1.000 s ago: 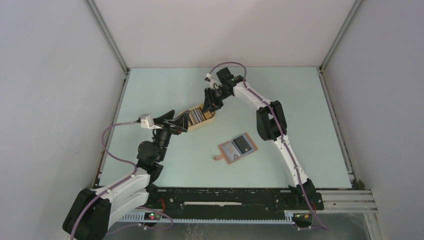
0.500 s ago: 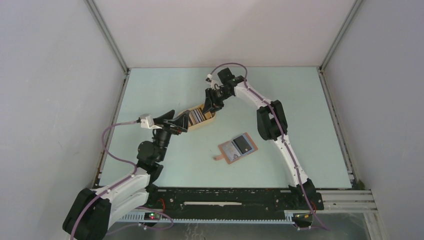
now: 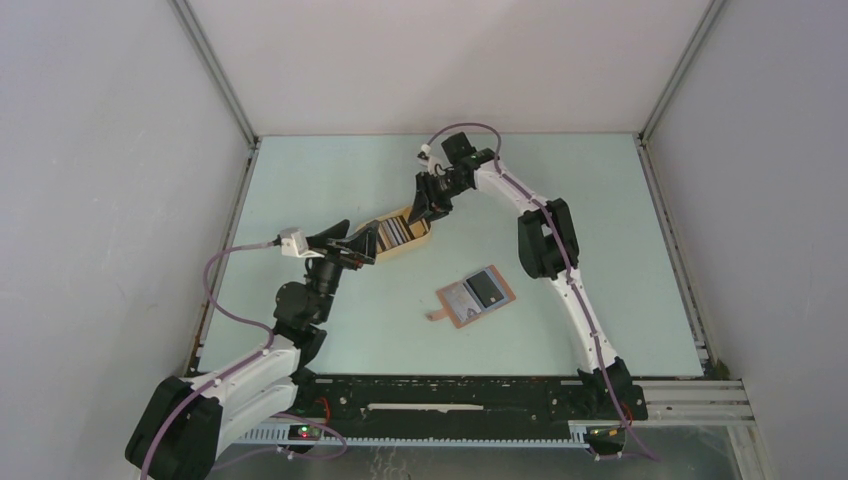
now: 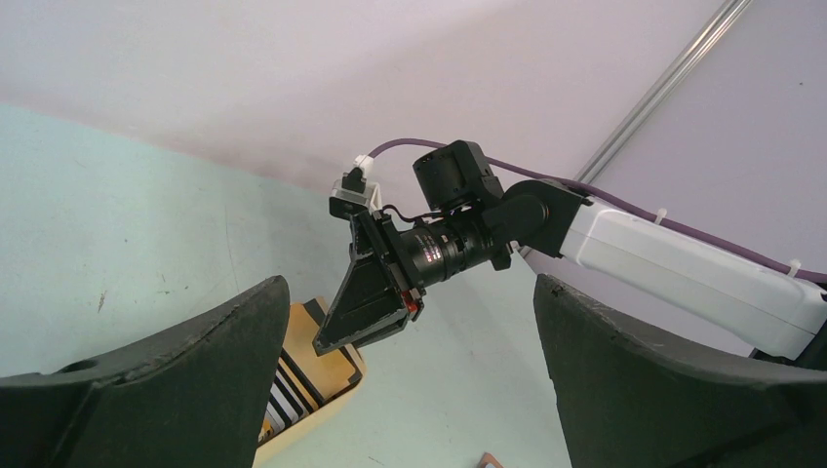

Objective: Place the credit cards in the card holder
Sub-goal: Pick up the credit card from the storage box.

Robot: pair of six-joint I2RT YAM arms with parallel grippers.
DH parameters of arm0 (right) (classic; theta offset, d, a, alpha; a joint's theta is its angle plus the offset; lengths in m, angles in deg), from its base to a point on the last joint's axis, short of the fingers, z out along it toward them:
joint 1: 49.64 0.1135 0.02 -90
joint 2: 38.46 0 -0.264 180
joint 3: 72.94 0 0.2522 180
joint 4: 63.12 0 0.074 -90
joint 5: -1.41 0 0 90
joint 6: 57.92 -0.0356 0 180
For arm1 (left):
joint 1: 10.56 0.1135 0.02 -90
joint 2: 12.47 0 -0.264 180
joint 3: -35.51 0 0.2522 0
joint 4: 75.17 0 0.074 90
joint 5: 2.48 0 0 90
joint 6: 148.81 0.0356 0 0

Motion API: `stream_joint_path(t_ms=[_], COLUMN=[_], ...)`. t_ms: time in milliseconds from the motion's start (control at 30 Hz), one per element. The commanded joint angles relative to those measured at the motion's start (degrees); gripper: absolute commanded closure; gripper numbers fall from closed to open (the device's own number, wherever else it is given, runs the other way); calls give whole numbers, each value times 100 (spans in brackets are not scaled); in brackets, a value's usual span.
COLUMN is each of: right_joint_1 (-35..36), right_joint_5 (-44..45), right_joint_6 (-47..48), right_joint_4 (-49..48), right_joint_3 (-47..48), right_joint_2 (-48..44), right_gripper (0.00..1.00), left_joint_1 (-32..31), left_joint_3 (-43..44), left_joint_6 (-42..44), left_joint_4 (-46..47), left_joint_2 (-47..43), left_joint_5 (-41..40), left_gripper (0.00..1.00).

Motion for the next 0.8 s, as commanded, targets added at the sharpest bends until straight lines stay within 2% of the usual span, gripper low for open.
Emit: stream_joint_path(t_ms=[0,200,367,767], right_joint_1=[-46,-95,-115,-197], right_joint_5=[-123,-133,-115,-166], right_joint_6=[-119,-133,-146,-241], right_joint_4=[-60,-80,-82,-155], right_joint_3=[-30,-61,-103,-138], right_joint_2=[-472,-474,-487,-476], right_gripper=[54,56,61,61], left_joint_1=[52,49,50,48], left_joint_3=[-144,-139,-131,-131], left_joint_6=[-21,-20,-19,-17], left_joint_4=[217,220,220,220], left_joint_2=[10,16,18,26], left_joint_5=[-36,-22,-24,-30], left_gripper=[0,0,0,0])
